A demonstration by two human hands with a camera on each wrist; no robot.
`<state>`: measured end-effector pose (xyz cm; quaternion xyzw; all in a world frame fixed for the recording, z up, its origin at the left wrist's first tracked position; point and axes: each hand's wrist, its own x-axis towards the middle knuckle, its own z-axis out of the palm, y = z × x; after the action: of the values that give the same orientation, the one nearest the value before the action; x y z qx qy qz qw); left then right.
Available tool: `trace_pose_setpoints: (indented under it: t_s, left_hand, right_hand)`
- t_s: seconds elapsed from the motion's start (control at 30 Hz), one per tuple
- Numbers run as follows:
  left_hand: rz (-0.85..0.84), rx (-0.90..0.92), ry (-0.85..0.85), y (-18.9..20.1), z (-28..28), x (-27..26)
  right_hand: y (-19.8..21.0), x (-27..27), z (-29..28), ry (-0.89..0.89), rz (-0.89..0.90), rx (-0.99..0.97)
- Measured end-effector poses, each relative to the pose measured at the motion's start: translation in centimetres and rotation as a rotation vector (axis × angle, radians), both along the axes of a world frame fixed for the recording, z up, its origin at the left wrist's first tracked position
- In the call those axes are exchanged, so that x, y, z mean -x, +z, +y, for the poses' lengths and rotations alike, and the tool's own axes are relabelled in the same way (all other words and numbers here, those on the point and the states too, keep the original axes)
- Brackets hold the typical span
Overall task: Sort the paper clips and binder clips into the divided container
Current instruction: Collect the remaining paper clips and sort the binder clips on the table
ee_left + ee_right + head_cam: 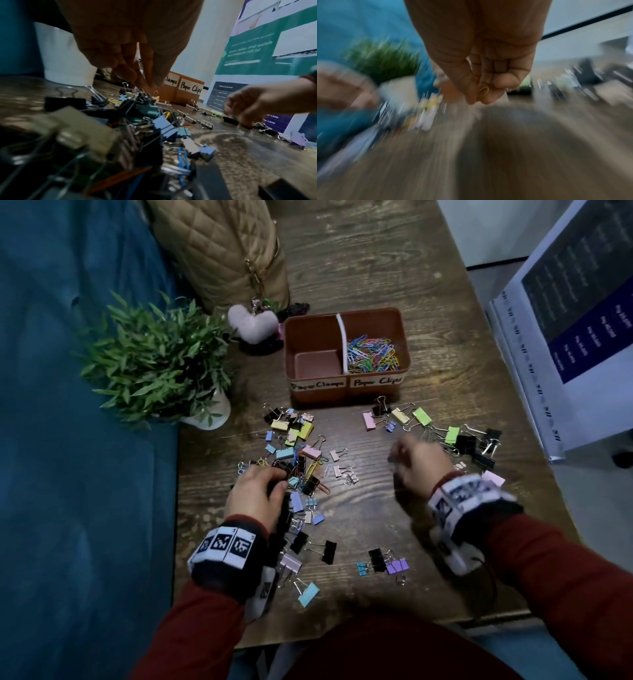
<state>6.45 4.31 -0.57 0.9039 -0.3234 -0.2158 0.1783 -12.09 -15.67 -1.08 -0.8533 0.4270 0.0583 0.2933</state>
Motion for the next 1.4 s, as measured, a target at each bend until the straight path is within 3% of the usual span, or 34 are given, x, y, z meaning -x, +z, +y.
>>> trace_pose_setpoints:
  t_s: [0.17,0.3,0.4,0.53,0.6,0.73,1.1,1.2,1.4]
  left_hand:
    - [-0.033,-0.065,0.064,0.2,1.0,-0.7]
    - [-0.011,-0.048,0.109,0.3,0.8,-1.4]
    - [0.059,-0.034,0.063,0.3,-0.1,-1.9]
    - [0.114,-0.118,-0.040,-0.6,-1.8,-2.2]
    - [0.124,-0.147,-0.076,-1.1,-2.3,-2.1]
    - [0.108,-0.160,-0.132,-1.6,-2.5,-1.1]
    - [0.235,-0.110,-0.378,-2.2,-4.8,6.1]
    - [0.273,-0.031,-0.312,-1.7,-5.4,6.5]
    - [0.438,0.078,-0.119,0.5,-6.0,4.7]
  right_hand:
    - [5.5,-6.4,-7.1,-0.192,-0.289,0.159]
    - [6.5,-8.9,-8.3,-0.150,-0.338,0.295]
    - [4.8,-9.6,-4.8,0.058,-0.409,0.345]
    - [1.0,-10.6,1.4,0.476,-0.056,0.031]
    - [-0.4,-10.8,2.9,0.656,0.049,0.019]
    - [-1.0,-9.3,2.9,0.762,0.063,0.075]
    - [-2.0,0.2,0.8,0.521,0.017,0.111]
    - [-1.6,2.0,0.8,0.380,-0.016,0.121]
    - [-0.4,3.8,-0.3,-0.096,-0.184,-0.091]
